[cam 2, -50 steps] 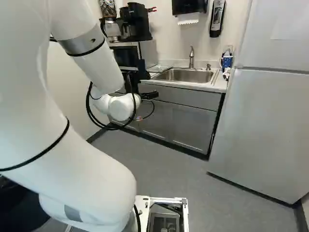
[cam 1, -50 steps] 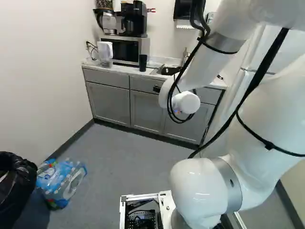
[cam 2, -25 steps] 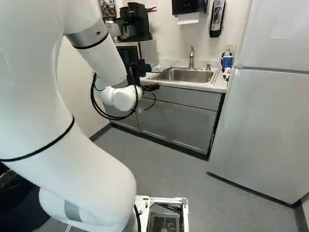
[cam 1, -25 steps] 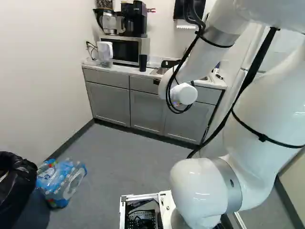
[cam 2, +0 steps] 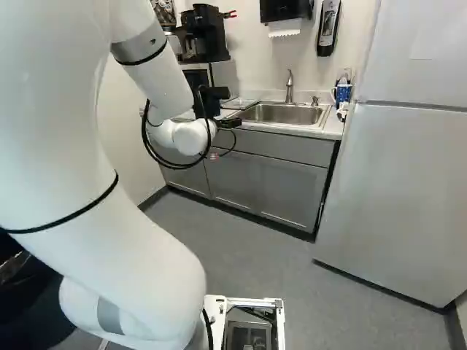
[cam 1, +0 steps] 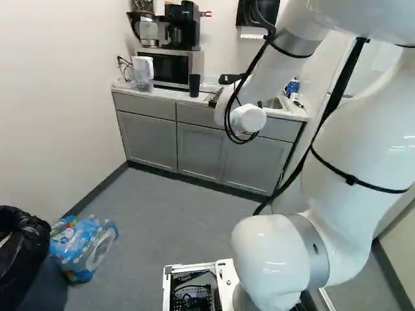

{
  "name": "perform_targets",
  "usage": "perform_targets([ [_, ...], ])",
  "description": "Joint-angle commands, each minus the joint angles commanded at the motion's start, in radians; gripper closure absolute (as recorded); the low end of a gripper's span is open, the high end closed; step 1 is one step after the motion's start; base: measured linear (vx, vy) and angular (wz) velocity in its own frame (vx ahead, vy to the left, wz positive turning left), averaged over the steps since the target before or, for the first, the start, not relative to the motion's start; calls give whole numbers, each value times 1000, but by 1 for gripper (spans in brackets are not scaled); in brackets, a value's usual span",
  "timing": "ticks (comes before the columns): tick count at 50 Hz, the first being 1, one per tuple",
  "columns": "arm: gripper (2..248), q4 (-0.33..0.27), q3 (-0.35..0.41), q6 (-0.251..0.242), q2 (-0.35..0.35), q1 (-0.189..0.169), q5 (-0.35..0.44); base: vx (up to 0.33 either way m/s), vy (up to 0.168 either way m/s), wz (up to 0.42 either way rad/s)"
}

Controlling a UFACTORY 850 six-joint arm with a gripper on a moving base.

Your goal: Rinse the cup and place it in the tray

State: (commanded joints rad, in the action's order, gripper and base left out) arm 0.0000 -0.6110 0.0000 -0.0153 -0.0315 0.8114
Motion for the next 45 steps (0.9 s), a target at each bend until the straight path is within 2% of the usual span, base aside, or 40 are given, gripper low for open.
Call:
perform_targets([
  [45,3,0,-128,0,-25,2,-115,0,0,0],
])
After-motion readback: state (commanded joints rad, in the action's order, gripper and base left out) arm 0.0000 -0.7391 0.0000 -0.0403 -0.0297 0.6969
